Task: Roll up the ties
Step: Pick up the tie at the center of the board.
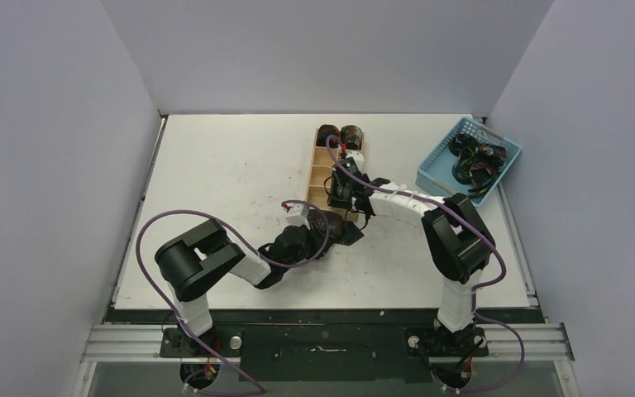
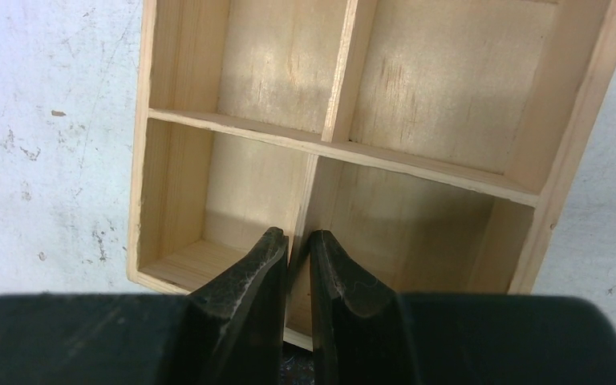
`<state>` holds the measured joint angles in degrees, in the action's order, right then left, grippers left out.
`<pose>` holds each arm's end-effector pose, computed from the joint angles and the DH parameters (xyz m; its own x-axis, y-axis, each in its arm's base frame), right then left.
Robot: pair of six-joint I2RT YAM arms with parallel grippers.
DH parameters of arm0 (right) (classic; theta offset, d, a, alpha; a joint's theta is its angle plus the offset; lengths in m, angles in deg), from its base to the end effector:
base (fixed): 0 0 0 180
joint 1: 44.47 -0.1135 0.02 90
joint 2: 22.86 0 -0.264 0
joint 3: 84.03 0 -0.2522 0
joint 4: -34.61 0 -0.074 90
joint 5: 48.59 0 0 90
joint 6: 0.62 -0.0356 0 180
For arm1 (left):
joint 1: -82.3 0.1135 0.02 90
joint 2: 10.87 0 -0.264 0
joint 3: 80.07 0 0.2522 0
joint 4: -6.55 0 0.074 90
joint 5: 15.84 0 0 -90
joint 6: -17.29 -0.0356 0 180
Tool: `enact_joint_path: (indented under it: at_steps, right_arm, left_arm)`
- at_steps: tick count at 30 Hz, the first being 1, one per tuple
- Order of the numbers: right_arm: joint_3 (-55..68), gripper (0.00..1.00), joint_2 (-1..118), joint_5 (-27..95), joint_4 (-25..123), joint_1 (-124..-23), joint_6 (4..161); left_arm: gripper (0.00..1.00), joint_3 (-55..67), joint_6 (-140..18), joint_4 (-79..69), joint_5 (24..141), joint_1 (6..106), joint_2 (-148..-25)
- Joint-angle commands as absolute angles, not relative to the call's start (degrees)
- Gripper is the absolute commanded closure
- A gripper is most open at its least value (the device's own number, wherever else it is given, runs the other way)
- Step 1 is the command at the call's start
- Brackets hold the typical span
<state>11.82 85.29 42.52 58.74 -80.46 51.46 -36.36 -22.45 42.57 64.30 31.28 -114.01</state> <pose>0.3287 0.2379 0.1802 -0.8300 0.1566 -0.5354 -0.0849 0.9131 0.3988 0.1987 -0.2359 0.1101 -0.6727 -0.3730 -0.6390 0.2343 0.7118 -0.6622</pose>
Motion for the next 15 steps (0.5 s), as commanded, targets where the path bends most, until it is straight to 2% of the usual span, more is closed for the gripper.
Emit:
enact_joint_path:
  at_steps: [1,15]
  right_arm:
    - [14.83,0.95,86.96,39.07,61.70,-81.21,51.31]
    - [15.94,0.95,85.46,39.67,61.39,-81.08,51.76]
  left_arm:
    - [1.00,-36.43,-23.54,47.13,63.51,32.43,-114.79]
    - [1.00,-39.06,-24.01,53.16,72.08,34.23,-115.31]
